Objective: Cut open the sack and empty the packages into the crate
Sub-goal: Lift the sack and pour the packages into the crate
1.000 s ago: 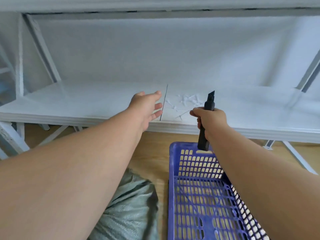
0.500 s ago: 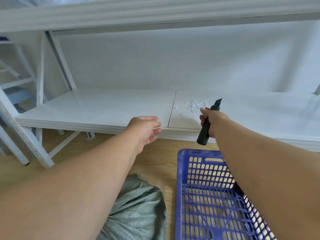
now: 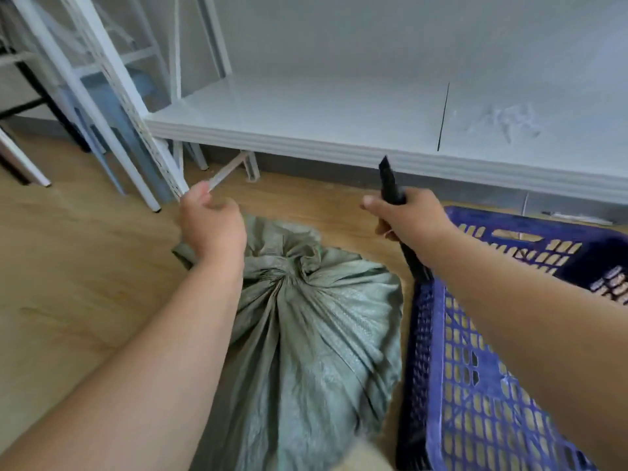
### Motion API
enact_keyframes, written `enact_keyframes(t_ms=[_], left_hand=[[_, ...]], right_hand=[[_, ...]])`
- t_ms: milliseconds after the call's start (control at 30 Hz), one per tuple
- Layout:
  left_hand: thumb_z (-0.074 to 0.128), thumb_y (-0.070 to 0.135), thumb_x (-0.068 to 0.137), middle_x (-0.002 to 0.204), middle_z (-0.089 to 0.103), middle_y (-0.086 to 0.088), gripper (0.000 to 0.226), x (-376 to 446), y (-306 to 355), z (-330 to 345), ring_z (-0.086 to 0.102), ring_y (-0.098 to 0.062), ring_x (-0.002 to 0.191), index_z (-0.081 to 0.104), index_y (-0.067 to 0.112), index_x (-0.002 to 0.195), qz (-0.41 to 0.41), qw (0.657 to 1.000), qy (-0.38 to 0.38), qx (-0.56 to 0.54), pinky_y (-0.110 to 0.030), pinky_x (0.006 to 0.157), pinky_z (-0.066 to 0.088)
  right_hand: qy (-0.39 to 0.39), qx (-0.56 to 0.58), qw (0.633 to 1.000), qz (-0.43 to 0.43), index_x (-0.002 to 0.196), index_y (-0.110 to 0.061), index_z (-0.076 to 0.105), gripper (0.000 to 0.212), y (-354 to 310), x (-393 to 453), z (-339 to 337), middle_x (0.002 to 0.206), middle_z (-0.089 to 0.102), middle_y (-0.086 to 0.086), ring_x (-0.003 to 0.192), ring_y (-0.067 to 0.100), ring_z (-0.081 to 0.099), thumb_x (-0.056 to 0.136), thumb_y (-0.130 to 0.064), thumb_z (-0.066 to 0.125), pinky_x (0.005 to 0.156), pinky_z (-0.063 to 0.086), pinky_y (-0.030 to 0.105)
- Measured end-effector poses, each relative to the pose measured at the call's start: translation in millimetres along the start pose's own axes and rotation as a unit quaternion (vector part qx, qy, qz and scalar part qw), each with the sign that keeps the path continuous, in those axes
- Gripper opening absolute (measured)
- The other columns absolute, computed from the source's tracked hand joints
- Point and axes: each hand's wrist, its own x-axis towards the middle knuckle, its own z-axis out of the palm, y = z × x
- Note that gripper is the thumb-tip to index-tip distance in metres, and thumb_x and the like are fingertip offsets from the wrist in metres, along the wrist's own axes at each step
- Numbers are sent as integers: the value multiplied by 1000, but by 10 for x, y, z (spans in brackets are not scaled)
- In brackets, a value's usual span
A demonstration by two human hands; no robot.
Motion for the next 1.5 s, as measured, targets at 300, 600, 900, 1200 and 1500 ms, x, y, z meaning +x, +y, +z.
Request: enact_keyframes(t_ms=[300, 600, 900, 1200, 1500], left_hand=[[71, 38, 75, 121, 50, 1, 68, 111, -428, -325, 51, -24, 102, 44, 13, 132, -377, 922, -54, -77, -31, 78, 41], [44, 63, 90, 123, 65, 4, 56, 10, -219, -206, 60, -9, 114, 55, 26, 129, -279, 830, -414, -249, -19, 66, 52], [72, 42, 78, 148, 33, -5, 85, -228, -123, 236, 35, -22, 135, 28, 18, 147, 45, 969, -221, 104, -38, 110, 33], [76, 63, 63, 151, 35, 0, 119, -949, -51, 849, 37, -27, 135, 8, 21, 151, -37, 835, -516, 185, -43, 107, 33], [48, -8, 79, 130, 50, -5, 64, -2383, 103, 1380, 54, -18, 113, 54, 25, 133, 203, 760, -605, 122, -10, 87, 37]], right_hand=[[-72, -180, 981, -24, 124, -27, 55, 79, -162, -229, 1386, 98, 62, -13, 76, 4, 57, 58, -59, 84, 56, 40, 20], [-47, 94, 975, 194, 94, -7, 65, 48, -87, -173, 1409, 58, 62, 1, 40, 12, 51, 62, -32, 91, 40, 40, 18], [202, 525, 797, 221, 76, -14, 56, 12, 187, -293, 386, 59, 51, -3, 46, 10, 40, 85, -16, 64, 52, 38, 20], [359, 486, 749, 271, 99, -16, 55, 18, 931, -574, -599, 66, 48, -3, 46, 10, 40, 84, -18, 67, 47, 41, 19], [536, 218, 776, 251, 125, -15, 56, 36, 1301, -834, -1400, 104, 61, 0, 86, 16, 52, 90, -23, 57, 74, 41, 27]])
